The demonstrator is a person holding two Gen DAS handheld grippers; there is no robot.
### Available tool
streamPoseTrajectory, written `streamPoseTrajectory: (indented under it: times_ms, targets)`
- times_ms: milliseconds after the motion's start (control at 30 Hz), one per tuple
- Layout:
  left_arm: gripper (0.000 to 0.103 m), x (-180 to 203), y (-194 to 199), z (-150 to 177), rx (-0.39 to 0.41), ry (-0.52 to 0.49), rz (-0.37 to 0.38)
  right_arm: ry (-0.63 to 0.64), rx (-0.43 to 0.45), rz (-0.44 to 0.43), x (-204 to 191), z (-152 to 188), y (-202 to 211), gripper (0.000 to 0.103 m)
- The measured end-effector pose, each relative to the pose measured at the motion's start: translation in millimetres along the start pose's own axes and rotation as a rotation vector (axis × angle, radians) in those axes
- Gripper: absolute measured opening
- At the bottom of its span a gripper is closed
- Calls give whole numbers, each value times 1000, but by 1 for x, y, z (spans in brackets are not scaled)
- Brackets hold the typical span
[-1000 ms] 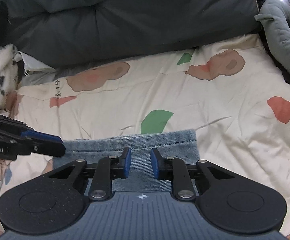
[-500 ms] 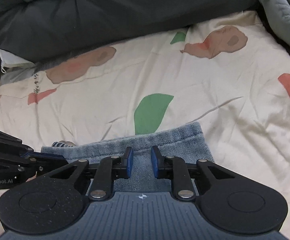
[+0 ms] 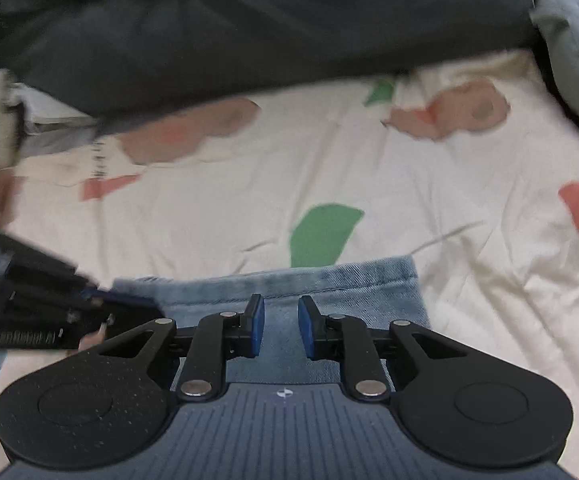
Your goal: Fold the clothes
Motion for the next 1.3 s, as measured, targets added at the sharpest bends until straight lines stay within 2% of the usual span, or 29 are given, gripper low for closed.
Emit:
streamPoseTrajectory:
  times_ms: [100, 233, 400, 433, 600, 700, 833, 1033, 1200, 1300]
  targets:
    - [10, 17, 5, 5, 20, -42, 28, 57, -14, 1, -4, 8, 15, 26]
    - [10, 26, -5, 20, -28, -45, 58, 79, -36, 2, -9, 24, 13, 25]
    - [9, 21, -17, 39, -68, -76, 43, 83, -57, 19, -11, 37, -10, 23]
    - [3, 18, -18, 42, -73, -76, 42, 92, -58, 24, -12, 38, -14, 23]
    - [3, 4, -31, 49, -108, -87, 53, 94, -76, 28, -11, 39, -29, 21]
    - [3, 15, -34, 51, -111, -182, 4, 106, -76, 45, -13, 42, -35, 21]
    - [3, 25, -24, 46, -119, -187, -29, 89, -75, 27, -11, 37, -26, 21]
    - [5, 45, -1, 49, -78, -192, 19, 115, -4, -42, -6, 35, 13, 22]
    - [5, 49, -9, 66, -108, -187, -6, 125, 14, -37, 0, 56, 39, 23]
    - [3, 38, -17, 75, -127, -187, -42, 120, 22, -18, 4, 76, 45, 25]
Point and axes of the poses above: each gripper's, at about its wrist camera, not at the fingertips, and y roughly against the way its jaws point, x to its right, z to its underside, the point moved 5 cm from there along -y, roughly the way its jaws point, and after that the axes turned 1 degree about -y, right-handed, at the moved point
